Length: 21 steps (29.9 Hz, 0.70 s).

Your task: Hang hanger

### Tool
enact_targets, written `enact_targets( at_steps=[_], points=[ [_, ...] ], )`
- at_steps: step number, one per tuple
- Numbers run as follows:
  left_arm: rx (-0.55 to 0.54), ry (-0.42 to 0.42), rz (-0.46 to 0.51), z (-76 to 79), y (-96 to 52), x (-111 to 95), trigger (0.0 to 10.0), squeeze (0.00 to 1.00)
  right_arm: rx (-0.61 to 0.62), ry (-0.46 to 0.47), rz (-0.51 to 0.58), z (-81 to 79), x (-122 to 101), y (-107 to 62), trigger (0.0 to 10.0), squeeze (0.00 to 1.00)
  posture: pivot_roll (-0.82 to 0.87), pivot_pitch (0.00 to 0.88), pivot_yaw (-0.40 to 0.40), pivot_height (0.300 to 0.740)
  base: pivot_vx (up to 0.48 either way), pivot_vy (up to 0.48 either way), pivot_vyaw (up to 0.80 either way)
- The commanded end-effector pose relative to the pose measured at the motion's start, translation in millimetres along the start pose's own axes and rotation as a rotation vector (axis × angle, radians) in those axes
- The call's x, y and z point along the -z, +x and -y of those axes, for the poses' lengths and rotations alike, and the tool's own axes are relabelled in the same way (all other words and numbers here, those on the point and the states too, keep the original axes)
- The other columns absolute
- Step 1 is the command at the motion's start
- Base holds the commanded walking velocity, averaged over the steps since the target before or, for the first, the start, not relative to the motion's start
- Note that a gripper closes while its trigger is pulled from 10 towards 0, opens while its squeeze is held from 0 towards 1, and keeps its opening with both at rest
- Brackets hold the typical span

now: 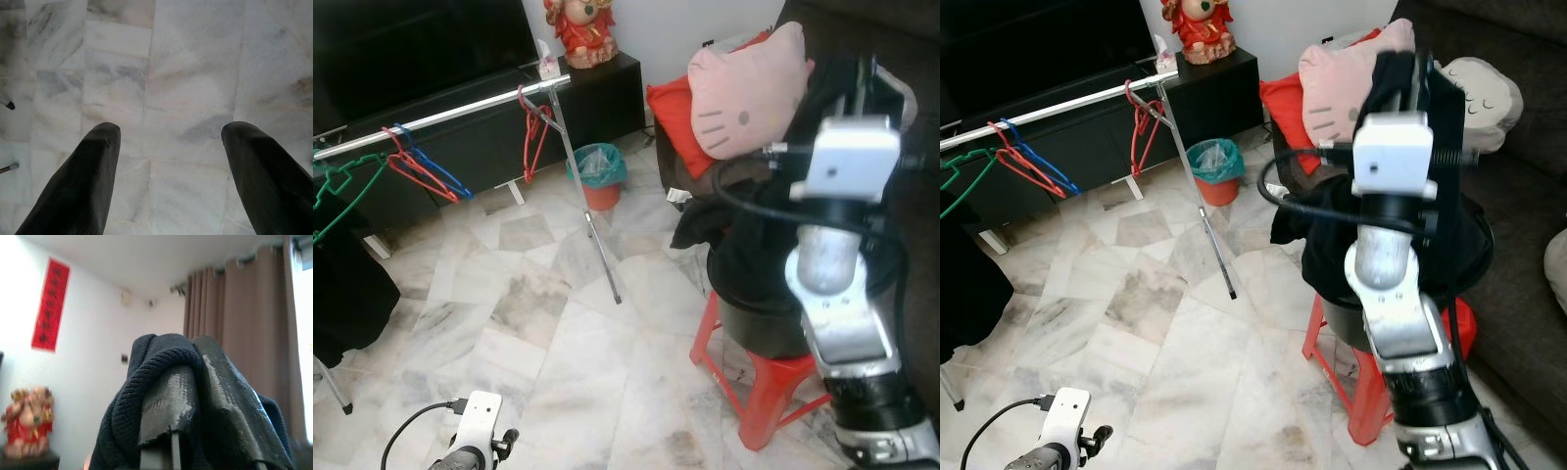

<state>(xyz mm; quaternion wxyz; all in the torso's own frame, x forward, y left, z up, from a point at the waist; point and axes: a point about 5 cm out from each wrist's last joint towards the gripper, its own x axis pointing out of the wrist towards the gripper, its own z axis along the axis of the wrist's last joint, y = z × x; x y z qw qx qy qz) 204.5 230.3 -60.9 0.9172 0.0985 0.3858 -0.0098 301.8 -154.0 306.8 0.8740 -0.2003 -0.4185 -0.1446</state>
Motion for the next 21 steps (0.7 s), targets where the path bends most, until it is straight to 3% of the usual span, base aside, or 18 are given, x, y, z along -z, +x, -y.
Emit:
enact_targets(
  at_steps=[1, 11, 12, 13, 15, 16, 17, 21],
  points=[
    [-0.025, -0.021, -0.009, -6.3, -1.0, 1.6, 10.0, 0.0, -0.008, 0.042, 0.095, -1.0, -25.3, 9.6, 10.0, 0.0, -0.14, 0.0, 0.153, 0.74, 0.0, 0.0, 0.0],
    [-0.026, -0.024, -0.007, -5.7, -0.4, 0.3, 10.0, 0.0, -0.132, 0.15, 0.201, -8.7, -59.1, 24.9, 10.0, 0.0, -0.15, 0.0, 0.155, 0.74, 0.0, 0.0, 0.0],
    [-0.026, -0.026, -0.007, -5.7, -0.3, 0.1, 10.0, 0.0, -0.147, 0.194, 0.217, -8.6, -65.3, 28.0, 10.0, 0.0, -0.15, 0.0, 0.156, 0.74, 0.0, 0.0, 0.0],
    [-0.028, -0.028, -0.007, -5.9, -0.2, -0.1, 10.0, 0.0, -0.191, 0.312, 0.252, -9.4, -77.0, 33.3, 10.0, 0.0, -0.15, 0.0, 0.156, 0.74, 0.0, 0.0, 0.0],
    [-0.029, -0.03, -0.006, -6.0, 0.0, -0.8, 10.0, 0.0, -0.24, 0.411, 0.266, -11.1, -84.8, 36.6, 10.0, 0.0, -0.16, 0.0, 0.157, 0.74, 0.0, 0.0, 0.0],
    [-0.029, -0.03, -0.006, -6.0, 0.0, -0.8, 10.0, 0.0, -0.24, 0.411, 0.266, -11.1, -84.8, 36.6, 10.0, 0.0, -0.16, 0.0, 0.157, 0.74, 0.0, 0.0, 0.0],
    [-0.031, -0.033, -0.006, -6.0, 0.2, -1.3, 10.0, 0.0, -0.284, 0.533, 0.239, -15.0, -87.6, 36.8, 10.0, 0.0, -0.16, 0.0, 0.155, 0.74, 0.0, 0.0, 0.0],
    [-0.035, -0.04, -0.007, -5.8, 0.5, -1.7, 10.0, 0.0, -0.423, 0.677, 0.161, -28.5, -83.3, 29.1, 10.0, 0.0, -0.16, 0.0, 0.152, 0.74, 0.0, 0.0, 0.0]
  ],
)
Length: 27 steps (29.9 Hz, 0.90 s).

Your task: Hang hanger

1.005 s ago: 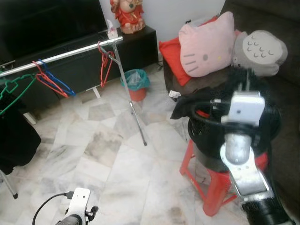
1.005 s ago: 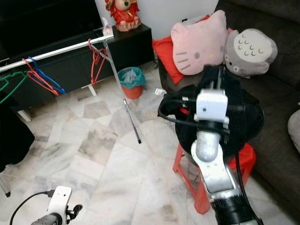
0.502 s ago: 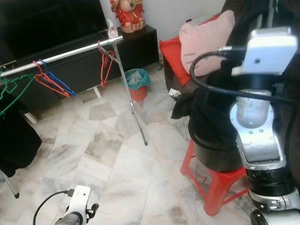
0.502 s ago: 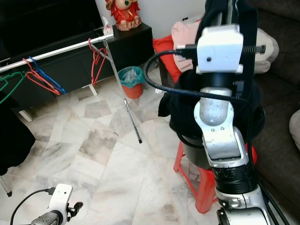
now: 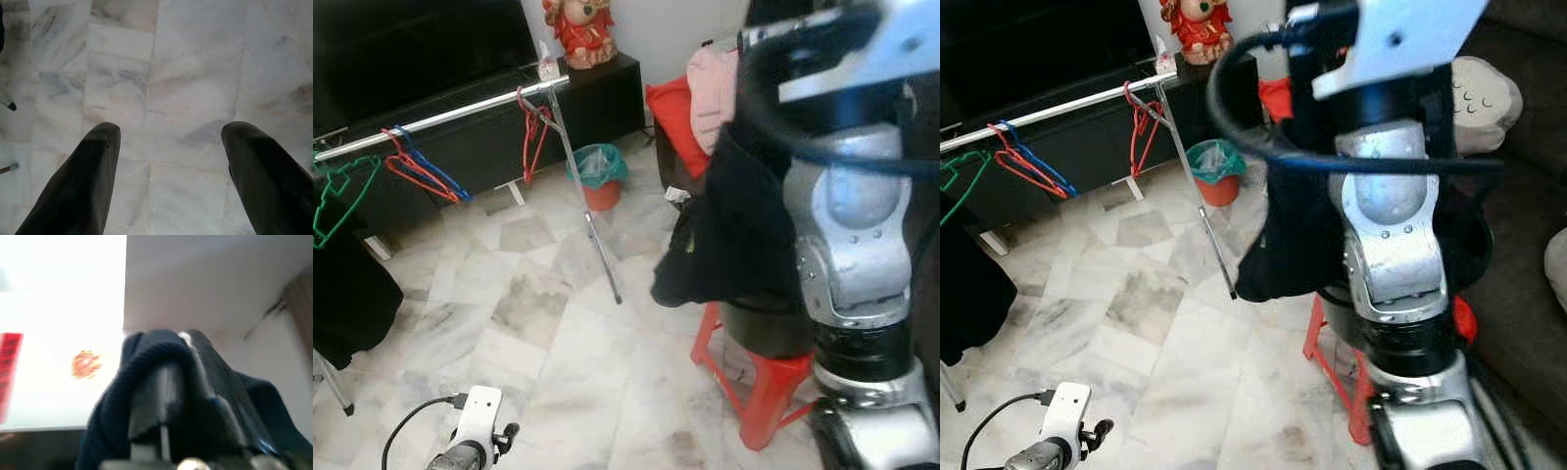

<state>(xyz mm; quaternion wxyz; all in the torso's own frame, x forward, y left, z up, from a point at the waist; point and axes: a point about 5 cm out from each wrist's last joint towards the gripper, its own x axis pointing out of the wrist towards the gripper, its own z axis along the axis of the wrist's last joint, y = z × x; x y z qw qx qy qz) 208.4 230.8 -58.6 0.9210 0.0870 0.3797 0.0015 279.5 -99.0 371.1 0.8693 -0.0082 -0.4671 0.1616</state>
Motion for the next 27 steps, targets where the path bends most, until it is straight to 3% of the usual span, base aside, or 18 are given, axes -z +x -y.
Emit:
enact_targets(
  at_steps=[1, 8, 11, 12, 14, 16, 18, 19, 20, 23, 27],
  points=[
    [-0.023, -0.01, -0.019, -4.6, -0.6, 2.3, 10.0, 0.0, -0.075, 0.089, -0.024, -10.2, 0.7, -3.0, 10.0, 0.0, -0.16, 0.0, 0.152, 0.74, 0.0, 0.0, 0.0],
    [-0.025, -0.02, -0.018, -3.6, -0.1, 1.5, 10.0, 0.0, -0.143, 0.29, -0.239, -19.5, 40.3, -46.5, 10.0, 0.0, -0.16, 0.0, 0.145, 0.74, 0.0, 0.0, 0.0],
    [-0.025, -0.021, -0.018, -3.5, -0.2, 1.6, 10.0, 0.0, -0.125, 0.303, -0.288, -17.0, 49.4, -55.8, 10.0, 0.0, -0.16, 0.0, 0.142, 0.74, 0.0, 0.0, 0.0],
    [-0.026, -0.024, -0.018, -3.6, -0.2, 1.6, 10.0, 0.0, -0.098, 0.298, -0.422, -12.8, 72.8, -78.9, 10.0, 0.0, -0.16, 0.0, 0.141, 0.74, 0.0, 0.0, 0.0],
    [-0.027, -0.026, -0.019, -3.8, -0.2, 1.7, 10.0, 0.0, -0.079, 0.297, -0.514, -11.1, 87.6, -95.0, 10.0, 0.0, -0.16, 0.0, 0.141, 0.74, 0.0, 0.0, 0.0],
    [-0.029, -0.03, -0.02, -3.7, -0.3, 2.0, 10.0, 0.0, -0.054, 0.251, -0.657, -9.2, 113.3, -128.8, 10.0, 0.0, -0.16, 0.0, 0.139, 0.74, 0.0, 0.0, 0.0],
    [-0.032, -0.043, -0.021, -3.5, -0.4, 2.6, 10.0, 0.0, -0.009, 0.253, -0.754, -8.3, 130.1, -155.2, 10.0, 0.0, -0.16, 0.0, 0.137, 0.74, 0.0, 0.0, 0.0],
    [-0.032, -0.043, -0.021, -3.5, -0.4, 2.6, 10.0, 0.0, -0.009, 0.253, -0.754, -8.3, 130.1, -155.2, 10.0, 0.0, -0.16, 0.0, 0.137, 0.74, 0.0, 0.0, 0.0],
    [-0.033, -0.052, -0.022, -3.4, -0.5, 3.1, 10.0, 0.0, 0.021, 0.271, -0.819, -8.9, 140.4, -173.3, 10.0, 0.0, -0.15, 0.0, 0.136, 0.74, 0.0, 0.0, 0.0],
    [-0.034, -0.072, -0.027, -3.2, -0.7, 4.2, 10.0, 0.0, 0.072, 0.245, -0.925, -8.1, 154.6, -202.3, 10.0, 0.0, -0.15, 0.0, 0.134, 0.74, 0.0, 0.0, 0.0],
    [-0.036, -0.071, -0.03, -4.5, -1.2, 5.4, 10.0, 0.0, 0.103, 0.267, -0.914, -7.5, 155.1, -204.8, 10.0, 0.0, -0.15, 0.0, 0.132, 0.74, 0.0, 0.195, 0.0]
  ],
)
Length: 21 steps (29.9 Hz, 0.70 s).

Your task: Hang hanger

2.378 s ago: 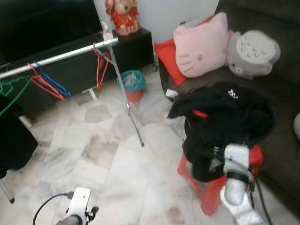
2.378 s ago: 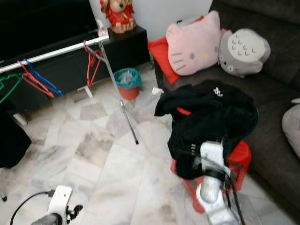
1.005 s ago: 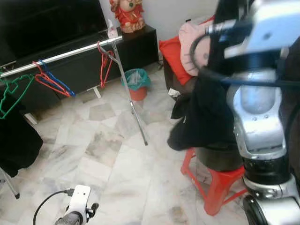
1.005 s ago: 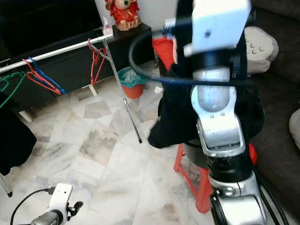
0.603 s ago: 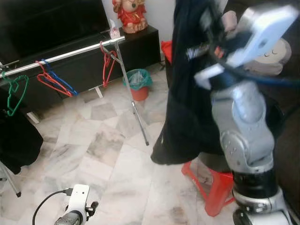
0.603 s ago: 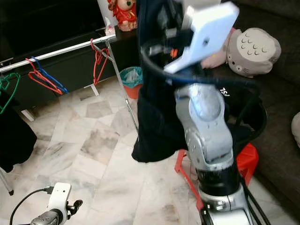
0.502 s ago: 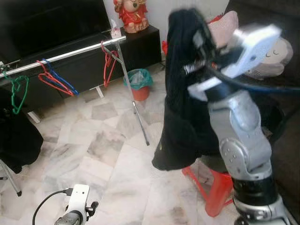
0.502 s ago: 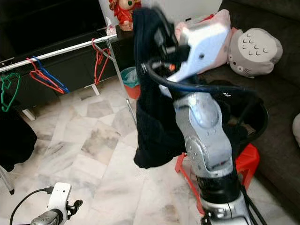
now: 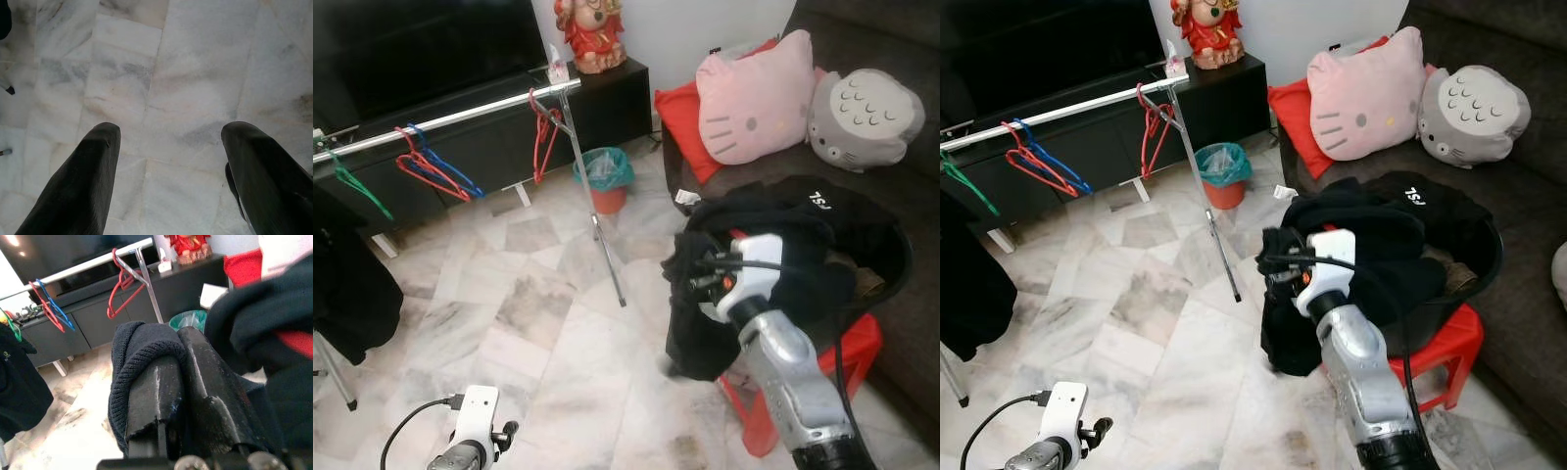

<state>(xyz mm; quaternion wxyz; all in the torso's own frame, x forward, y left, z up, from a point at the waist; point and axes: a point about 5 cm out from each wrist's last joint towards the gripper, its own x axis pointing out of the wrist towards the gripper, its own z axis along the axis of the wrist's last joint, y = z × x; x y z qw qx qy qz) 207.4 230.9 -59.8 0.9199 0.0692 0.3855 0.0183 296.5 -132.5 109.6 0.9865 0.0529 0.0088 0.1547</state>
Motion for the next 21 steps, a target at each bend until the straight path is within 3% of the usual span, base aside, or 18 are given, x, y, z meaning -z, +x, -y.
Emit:
enact_targets(
  at_steps=[1, 21],
  points=[
    [-0.02, -0.026, -0.015, -4.9, -1.2, 3.6, 10.0, 0.0, -0.006, 0.001, 0.042, -2.5, -6.9, 3.2, 10.0, 0.0, -0.15, 0.0, 0.132, 0.74, 0.0, 0.262, 0.0],
    [-0.018, -0.037, -0.026, -1.4, -2.5, 9.1, 10.0, 0.0, -0.025, -0.032, 0.067, -2.5, -3.5, 9.3, 10.0, 0.0, -0.14, 0.0, 0.116, 0.74, 0.0, 0.265, 0.0]
  ],
)
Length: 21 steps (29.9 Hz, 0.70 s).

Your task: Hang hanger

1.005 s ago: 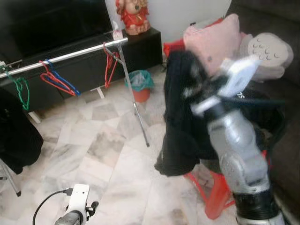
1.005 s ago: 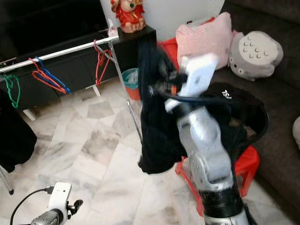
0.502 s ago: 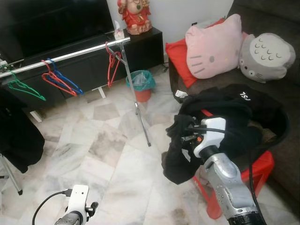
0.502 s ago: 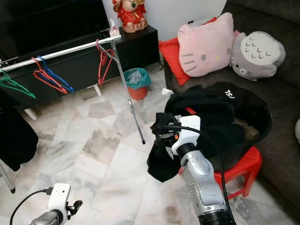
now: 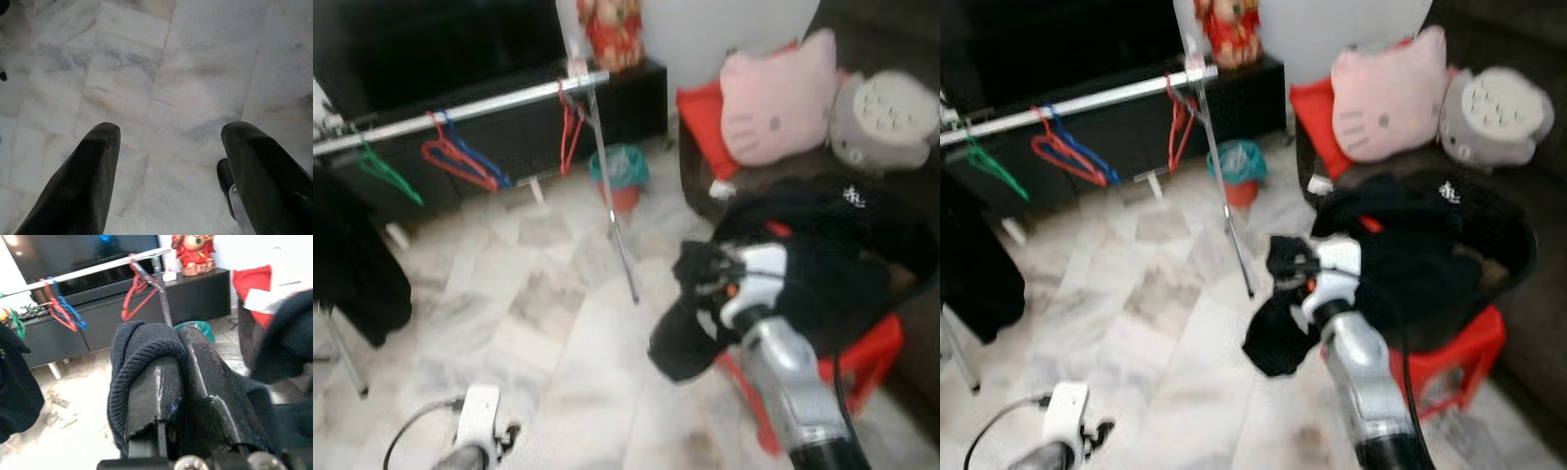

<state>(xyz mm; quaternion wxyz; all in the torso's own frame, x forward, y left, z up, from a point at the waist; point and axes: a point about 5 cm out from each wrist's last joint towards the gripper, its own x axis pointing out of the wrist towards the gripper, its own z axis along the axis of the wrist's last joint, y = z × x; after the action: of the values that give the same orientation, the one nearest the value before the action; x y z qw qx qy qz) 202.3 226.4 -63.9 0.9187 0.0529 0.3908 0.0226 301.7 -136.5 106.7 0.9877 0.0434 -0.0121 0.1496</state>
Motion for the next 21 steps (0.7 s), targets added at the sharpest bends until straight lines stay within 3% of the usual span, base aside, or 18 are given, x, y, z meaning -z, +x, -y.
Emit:
enact_targets(
  at_steps=[1, 21],
  points=[
    [-0.023, -0.004, -0.013, -6.4, -1.3, 3.0, 10.0, 0.0, -0.033, -0.007, 0.029, -8.1, -5.5, 5.9, 10.0, 0.0, -0.14, 0.0, 0.116, 0.74, 0.0, 0.266, 0.0],
    [-0.021, 0.0, -0.013, -5.2, -1.7, 4.4, 10.0, 0.0, -0.058, -0.027, 0.034, -16.3, -3.6, 8.4, 10.0, 0.0, -0.13, 0.0, 0.116, 0.74, 0.0, 0.268, 0.0]
  ],
)
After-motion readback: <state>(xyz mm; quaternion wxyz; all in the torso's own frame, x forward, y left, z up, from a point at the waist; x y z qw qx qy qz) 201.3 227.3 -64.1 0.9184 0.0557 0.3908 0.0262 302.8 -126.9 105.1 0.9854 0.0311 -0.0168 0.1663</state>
